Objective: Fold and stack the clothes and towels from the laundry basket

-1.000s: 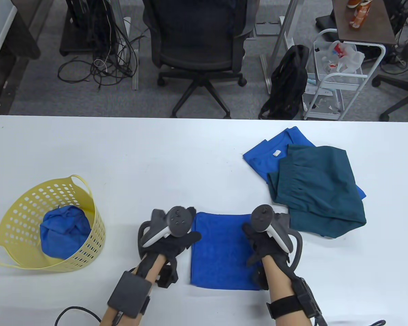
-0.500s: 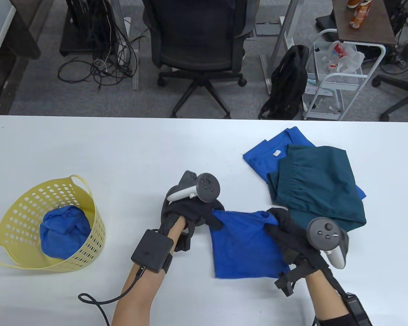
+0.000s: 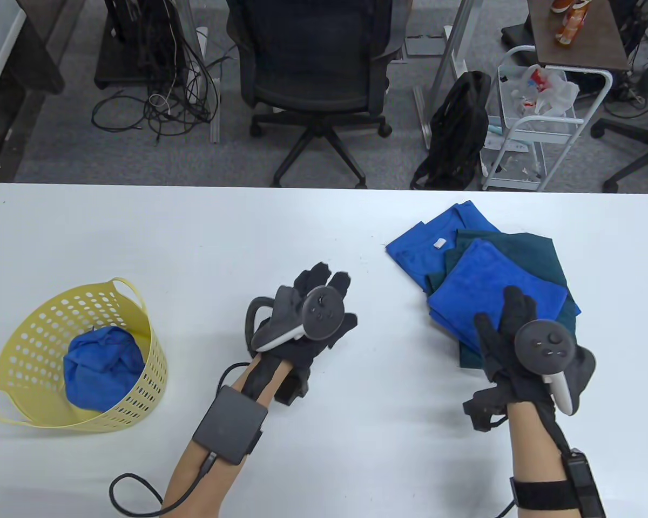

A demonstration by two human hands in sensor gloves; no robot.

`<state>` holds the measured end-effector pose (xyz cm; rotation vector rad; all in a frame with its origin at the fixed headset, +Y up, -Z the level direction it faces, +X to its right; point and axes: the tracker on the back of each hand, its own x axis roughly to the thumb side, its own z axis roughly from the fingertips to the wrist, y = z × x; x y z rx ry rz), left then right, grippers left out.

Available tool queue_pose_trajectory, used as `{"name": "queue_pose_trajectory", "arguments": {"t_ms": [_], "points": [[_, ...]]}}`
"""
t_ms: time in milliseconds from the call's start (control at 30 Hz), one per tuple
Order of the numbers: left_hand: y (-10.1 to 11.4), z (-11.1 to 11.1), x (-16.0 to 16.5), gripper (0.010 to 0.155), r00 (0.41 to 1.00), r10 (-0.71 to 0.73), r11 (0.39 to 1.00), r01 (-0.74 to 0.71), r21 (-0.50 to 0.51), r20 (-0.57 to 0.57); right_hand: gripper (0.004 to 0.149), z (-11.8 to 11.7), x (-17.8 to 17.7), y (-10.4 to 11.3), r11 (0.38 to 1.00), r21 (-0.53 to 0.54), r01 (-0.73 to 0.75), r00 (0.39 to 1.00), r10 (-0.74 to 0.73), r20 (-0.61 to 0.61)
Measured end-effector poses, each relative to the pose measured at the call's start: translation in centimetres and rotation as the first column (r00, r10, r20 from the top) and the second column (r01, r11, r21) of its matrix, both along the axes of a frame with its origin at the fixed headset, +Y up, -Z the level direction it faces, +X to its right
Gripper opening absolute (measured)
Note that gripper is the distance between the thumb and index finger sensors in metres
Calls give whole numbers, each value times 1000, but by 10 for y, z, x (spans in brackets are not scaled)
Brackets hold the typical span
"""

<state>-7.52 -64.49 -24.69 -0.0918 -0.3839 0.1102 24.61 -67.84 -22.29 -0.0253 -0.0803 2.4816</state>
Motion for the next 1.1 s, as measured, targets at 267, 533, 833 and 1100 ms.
{"name": "queue_pose_trajectory", "arguments": {"t_ms": [267,533,833,1100], "points": [[71,75,-110,81,857,-240,949,307,77,-457,72,30,-84,-28,999,-31,-19,952,9,-305],[49,36,-236,70,643,-397,900,131,-417,-655,72,28,-91,-51,994,-76,-75,941,46,-334],[-29,-18,-284,69,676,-436,707,-151,-691,-594,71,29,-81,-60,999,-50,-8,953,-7,-303],[-88,-22,-278,85,789,-396,387,-321,-864,-470,67,25,-75,-66,999,-38,37,956,-46,-291]]}}
